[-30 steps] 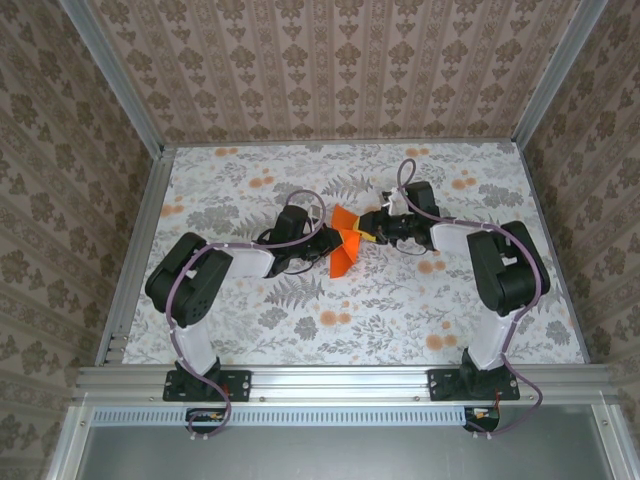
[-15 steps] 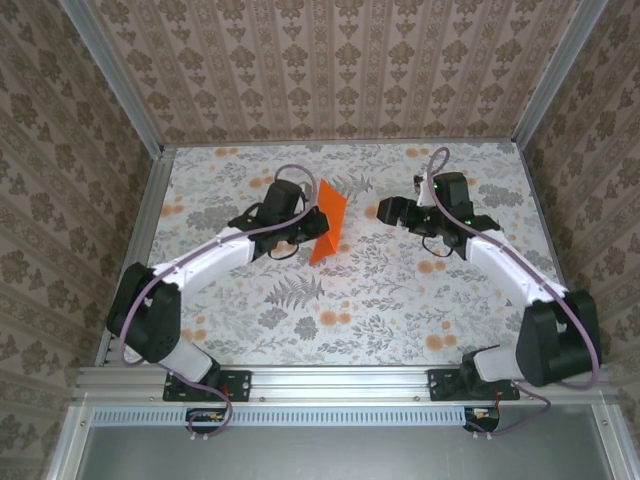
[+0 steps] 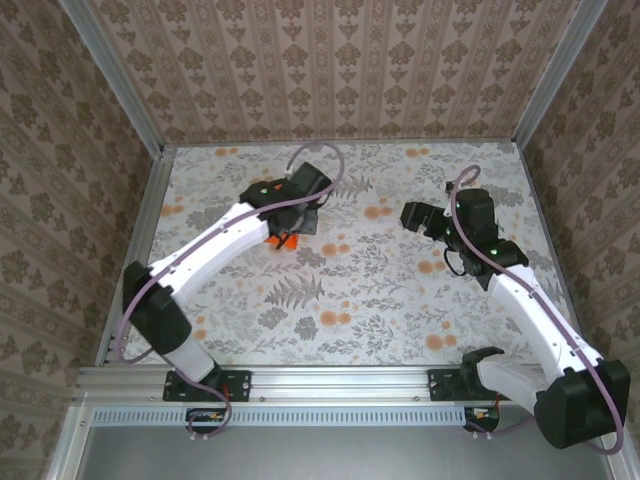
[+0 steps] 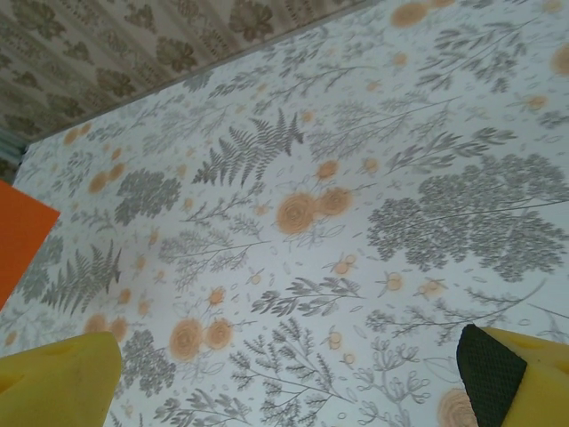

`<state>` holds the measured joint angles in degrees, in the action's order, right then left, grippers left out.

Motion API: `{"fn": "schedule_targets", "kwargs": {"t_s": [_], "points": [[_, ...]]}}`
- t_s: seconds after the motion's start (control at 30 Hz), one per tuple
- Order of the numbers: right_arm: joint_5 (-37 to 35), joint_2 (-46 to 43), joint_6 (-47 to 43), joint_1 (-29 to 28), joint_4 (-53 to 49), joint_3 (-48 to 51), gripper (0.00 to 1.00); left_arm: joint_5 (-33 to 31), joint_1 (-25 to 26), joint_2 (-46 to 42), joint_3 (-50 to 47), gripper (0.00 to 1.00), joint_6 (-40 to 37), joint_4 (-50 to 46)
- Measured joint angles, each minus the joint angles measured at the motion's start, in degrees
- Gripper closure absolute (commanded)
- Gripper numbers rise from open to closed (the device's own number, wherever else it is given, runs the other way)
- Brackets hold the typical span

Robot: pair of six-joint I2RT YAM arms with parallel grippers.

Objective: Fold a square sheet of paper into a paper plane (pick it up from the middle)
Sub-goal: Turn over the paper at the center of the table.

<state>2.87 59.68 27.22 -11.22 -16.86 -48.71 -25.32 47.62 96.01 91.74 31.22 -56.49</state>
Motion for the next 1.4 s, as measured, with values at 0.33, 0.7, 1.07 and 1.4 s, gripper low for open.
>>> {"fn": "schedule_targets", "kwargs": {"t_s": [0.33, 0.7, 1.07, 1.4], "points": [[-9.77, -5.25, 1.25, 0.02, -3.15, 2.29, 0.0, -23.76, 4.61, 26.47, 15.82, 0.92, 0.81, -21.29], [-13.7, -6.6, 1.44, 0.07, -4.48, 3.37, 0.0, -24.22, 5.03, 37.7, 18.82, 0.92, 0.94, -21.46], [-14.32, -6.32, 1.46, 0.07, -4.66, 3.39, 0.0, -17.92, 7.93, 42.93, 21.18, 0.77, 1.9, -18.47], [-13.77, -4.63, 1.66, 0.07, -5.27, 3.39, 0.0, -7.82, 8.28, 37.81, 20.41, 0.47, 2.54, -14.58]]}}
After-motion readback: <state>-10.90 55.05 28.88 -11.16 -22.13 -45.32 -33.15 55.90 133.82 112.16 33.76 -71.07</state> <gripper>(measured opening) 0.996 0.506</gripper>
